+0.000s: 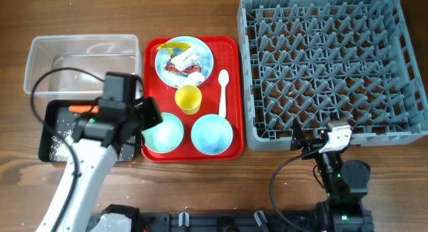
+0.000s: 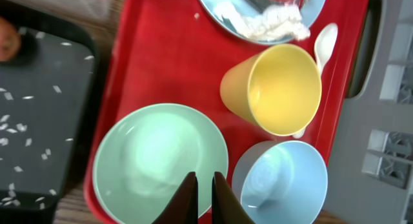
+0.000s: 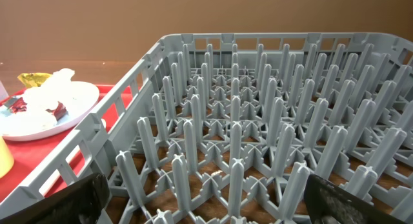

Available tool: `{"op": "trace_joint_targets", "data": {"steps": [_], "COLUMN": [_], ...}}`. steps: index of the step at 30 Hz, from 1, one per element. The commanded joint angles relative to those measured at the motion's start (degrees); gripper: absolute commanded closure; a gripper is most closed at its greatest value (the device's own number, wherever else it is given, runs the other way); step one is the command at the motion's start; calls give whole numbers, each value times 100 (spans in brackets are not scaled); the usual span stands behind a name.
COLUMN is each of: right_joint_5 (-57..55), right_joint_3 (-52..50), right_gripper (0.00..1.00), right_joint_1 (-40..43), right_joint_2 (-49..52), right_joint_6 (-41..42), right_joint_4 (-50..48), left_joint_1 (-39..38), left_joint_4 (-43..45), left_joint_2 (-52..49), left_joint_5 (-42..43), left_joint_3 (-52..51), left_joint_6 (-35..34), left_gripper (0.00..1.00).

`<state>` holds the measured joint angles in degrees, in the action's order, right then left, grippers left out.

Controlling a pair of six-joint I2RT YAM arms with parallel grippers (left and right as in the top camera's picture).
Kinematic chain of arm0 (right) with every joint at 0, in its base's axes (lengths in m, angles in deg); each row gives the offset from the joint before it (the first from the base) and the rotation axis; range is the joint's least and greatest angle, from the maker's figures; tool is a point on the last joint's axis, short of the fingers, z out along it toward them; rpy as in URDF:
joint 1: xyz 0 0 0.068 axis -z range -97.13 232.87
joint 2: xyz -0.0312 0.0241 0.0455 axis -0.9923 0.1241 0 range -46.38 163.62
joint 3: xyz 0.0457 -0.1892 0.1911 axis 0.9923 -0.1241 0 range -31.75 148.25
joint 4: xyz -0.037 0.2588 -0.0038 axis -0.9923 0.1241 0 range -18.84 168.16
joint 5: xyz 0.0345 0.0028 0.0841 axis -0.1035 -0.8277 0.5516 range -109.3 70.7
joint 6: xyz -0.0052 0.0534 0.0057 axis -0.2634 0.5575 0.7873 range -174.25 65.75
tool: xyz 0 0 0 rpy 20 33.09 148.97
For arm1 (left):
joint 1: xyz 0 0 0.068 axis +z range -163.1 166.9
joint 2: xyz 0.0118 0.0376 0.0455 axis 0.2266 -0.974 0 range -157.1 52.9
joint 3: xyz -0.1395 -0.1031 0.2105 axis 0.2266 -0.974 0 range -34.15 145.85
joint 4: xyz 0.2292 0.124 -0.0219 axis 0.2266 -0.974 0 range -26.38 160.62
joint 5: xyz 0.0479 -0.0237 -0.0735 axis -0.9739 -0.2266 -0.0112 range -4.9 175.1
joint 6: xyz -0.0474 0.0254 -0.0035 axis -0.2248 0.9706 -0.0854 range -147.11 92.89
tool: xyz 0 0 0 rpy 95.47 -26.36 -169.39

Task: Sort waste into correct bins and load items into the dishwasher rack
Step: 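Move the left gripper over the blue plate of wrappers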

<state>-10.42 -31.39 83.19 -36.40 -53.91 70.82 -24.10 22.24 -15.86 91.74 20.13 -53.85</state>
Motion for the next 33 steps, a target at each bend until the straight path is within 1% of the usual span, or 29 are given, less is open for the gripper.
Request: {"op": "trace_joint_targets", "data": {"steps": [1,3,5,7,8,10,12,14,16,18,20,22,24,25,27,31,33], "right_joint_5": [-37,-37,-37,-37,-37,-35,-37,-37,-35,-37,-37,-37,-37,-37,-35,-37,-35], "right_joint_3": [-7,-7,-7,-7,-7,-7,-7,-7,-7,-7,-7,-7,-7,-7,-7,-7,-7], "right_gripper": [0,0,0,0,0,0,0,0,0,0,0,0,0,0,0,0,0], "right_joint_1": [20,20,20,20,20,20,20,20,20,20,20,20,20,20,20,20,20], "right_joint_2": [-15,-15,-15,-15,-15,-15,-15,-15,-15,-15,-15,-15,-15,-15,-15,-15,-15], "right_joint_6": [-28,-33,-31,-31,-31,-31,-31,-33,-31,-28,-31,-33,-31,-31,-31,-31,-33], "right_joint_4": [-26,-26,-26,-26,-26,-26,-26,-26,-26,-26,-26,-26,-26,-26,-26,-26,-26], "left_joint_1": [-378,-566,-688,-715,-715,-710,-702,-658,-570,-470,-367,-321,-341,-350,-350,-350,-350], "left_joint_4": [249,546,855,1182,1290,1731,2002,2033,1950,1755,1598,1462,1425,1423,1447,1574,1766], "left_joint_2": [-472,-710,-881,-992,-1001,-1001,-1001,-1001,-1003,-1064,-1274,-1672,-2282,-2520,-3104,-4072,-4450], "left_joint_5": [-118,-203,-595,-922,-960,-1215,-1272,-1268,-1248,-1169,-909,-863,-855,-833,-796,-798,-802], "left_joint_3": [81,81,81,81,81,101,232,494,933,1572,2271,2990,3637,3818,4076,4127,4127], "left_joint_6": [-111,-107,-90,-90,-90,-85,-15,114,262,271,407,455,656,706,706,704,706], "left_gripper": [91,91,90,89,89,88,87,87,83,82,80,76,63,60,58,57,52]}}
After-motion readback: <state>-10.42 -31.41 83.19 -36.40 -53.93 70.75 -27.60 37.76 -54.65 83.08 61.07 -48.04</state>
